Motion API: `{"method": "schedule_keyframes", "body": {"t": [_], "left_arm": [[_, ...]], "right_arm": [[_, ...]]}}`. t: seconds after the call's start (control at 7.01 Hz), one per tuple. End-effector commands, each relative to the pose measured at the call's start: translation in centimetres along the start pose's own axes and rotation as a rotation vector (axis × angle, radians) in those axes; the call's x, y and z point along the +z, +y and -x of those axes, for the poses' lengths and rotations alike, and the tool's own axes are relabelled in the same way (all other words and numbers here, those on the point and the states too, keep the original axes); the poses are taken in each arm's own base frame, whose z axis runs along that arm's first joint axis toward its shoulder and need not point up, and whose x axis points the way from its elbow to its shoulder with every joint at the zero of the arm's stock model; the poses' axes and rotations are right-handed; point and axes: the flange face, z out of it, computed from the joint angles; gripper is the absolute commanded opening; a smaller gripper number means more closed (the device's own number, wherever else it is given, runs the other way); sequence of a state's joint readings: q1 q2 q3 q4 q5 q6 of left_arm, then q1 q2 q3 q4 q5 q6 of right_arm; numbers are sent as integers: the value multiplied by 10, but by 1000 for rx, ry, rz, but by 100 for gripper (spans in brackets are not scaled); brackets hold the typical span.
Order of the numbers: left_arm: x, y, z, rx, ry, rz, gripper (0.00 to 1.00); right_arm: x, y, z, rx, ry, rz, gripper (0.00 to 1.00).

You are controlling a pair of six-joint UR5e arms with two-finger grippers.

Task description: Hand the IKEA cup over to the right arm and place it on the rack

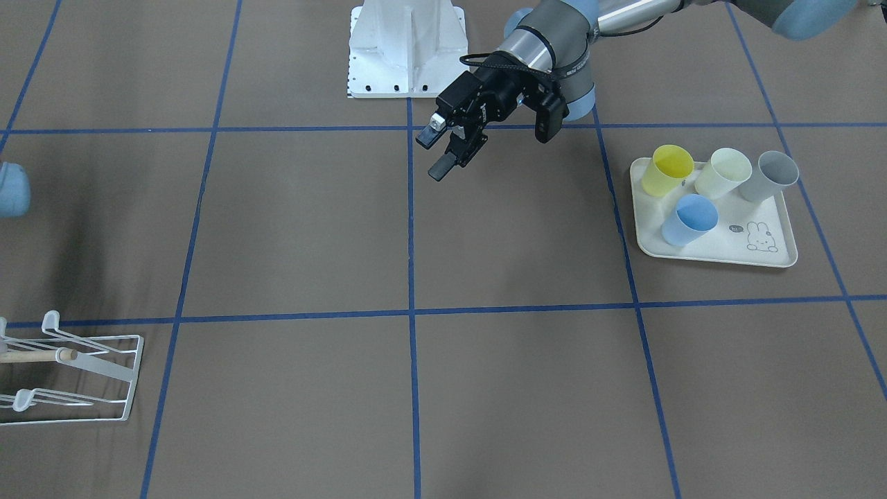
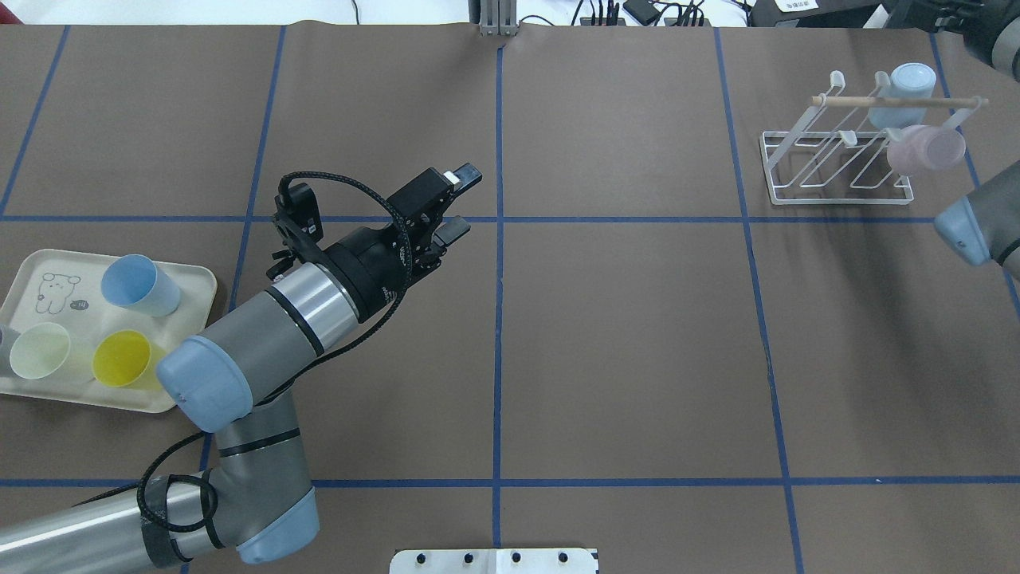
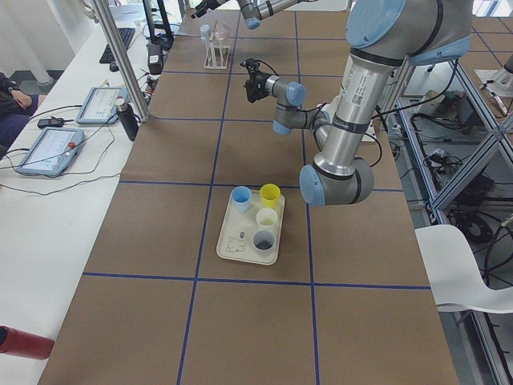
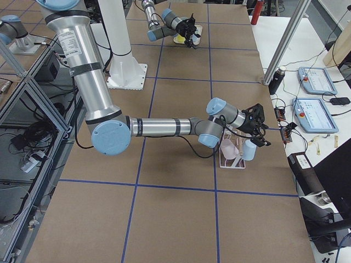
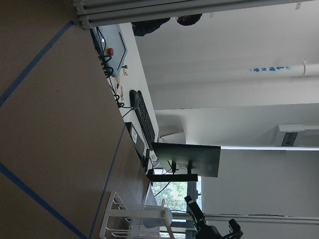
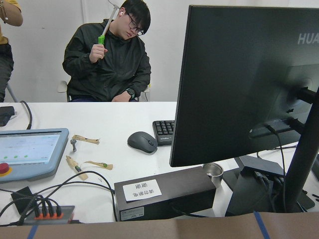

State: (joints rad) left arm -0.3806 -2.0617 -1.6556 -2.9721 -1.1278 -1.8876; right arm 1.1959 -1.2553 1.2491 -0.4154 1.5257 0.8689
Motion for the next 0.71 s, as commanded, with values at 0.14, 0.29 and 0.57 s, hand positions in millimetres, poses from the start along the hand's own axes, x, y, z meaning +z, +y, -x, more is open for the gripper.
{"method": "schedule_keyframes", "body": {"t": [0.14,0.29,0.57], "left_arm": [[-67,-45,-9,176,-56,12,99],[-84,-69,-24,230,-165,51,99],[-116,-110,-36,423,-353,123,99]], "right_arm": [[-52,-63,-2,51,-116,113,100],[-79,-72,14,66,-132,155,100],[-135,-84,48,148,-204,245,100]]}}
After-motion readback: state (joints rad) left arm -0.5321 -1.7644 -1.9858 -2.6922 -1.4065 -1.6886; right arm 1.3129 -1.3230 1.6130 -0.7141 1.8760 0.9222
